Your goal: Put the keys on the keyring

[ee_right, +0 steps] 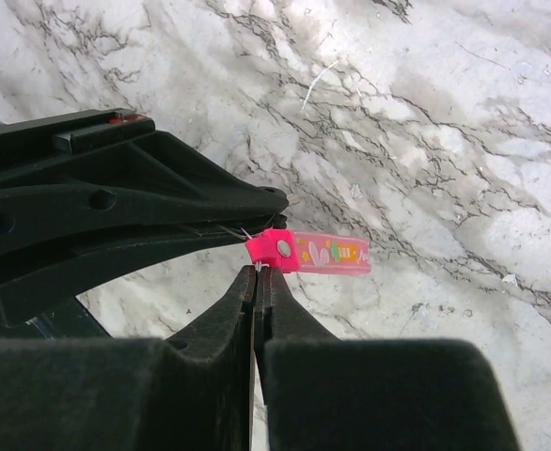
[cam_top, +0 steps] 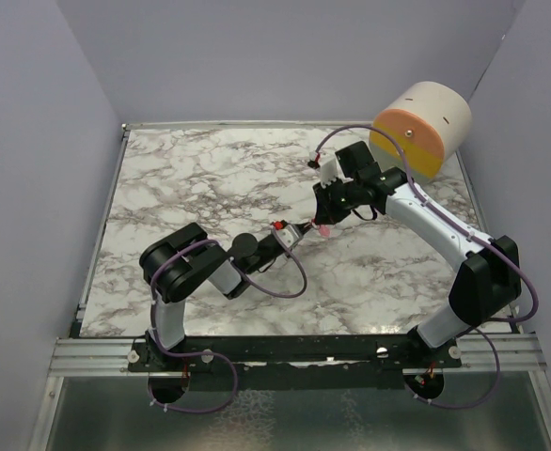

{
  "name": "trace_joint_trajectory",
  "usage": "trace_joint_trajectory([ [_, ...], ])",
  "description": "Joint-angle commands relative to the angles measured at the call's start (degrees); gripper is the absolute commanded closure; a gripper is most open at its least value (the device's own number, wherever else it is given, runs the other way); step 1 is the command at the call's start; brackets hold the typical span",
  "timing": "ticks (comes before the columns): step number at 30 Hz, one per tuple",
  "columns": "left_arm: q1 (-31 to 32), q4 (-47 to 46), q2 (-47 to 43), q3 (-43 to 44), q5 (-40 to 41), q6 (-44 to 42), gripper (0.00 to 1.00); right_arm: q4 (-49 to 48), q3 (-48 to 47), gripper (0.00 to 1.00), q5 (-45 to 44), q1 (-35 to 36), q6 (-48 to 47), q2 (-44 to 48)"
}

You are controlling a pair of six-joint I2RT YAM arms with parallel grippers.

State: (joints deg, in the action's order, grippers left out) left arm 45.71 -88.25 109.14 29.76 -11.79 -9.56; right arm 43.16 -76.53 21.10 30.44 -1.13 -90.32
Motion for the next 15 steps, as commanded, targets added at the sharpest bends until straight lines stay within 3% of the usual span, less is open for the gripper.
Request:
trace_joint_trajectory([
  [1, -0.2, -12.8, -2.0, -0.8, -0.8, 0.2, 1.0, -2.6, -0.2, 0.99, -1.6, 0.3, 1.1, -0.2],
  [15, -0.2, -12.7, -3.1, -1.9, -1.2, 0.4, 1.0, -7.9, 1.3, 0.99, -2.8, 0.4, 4.9, -0.2],
])
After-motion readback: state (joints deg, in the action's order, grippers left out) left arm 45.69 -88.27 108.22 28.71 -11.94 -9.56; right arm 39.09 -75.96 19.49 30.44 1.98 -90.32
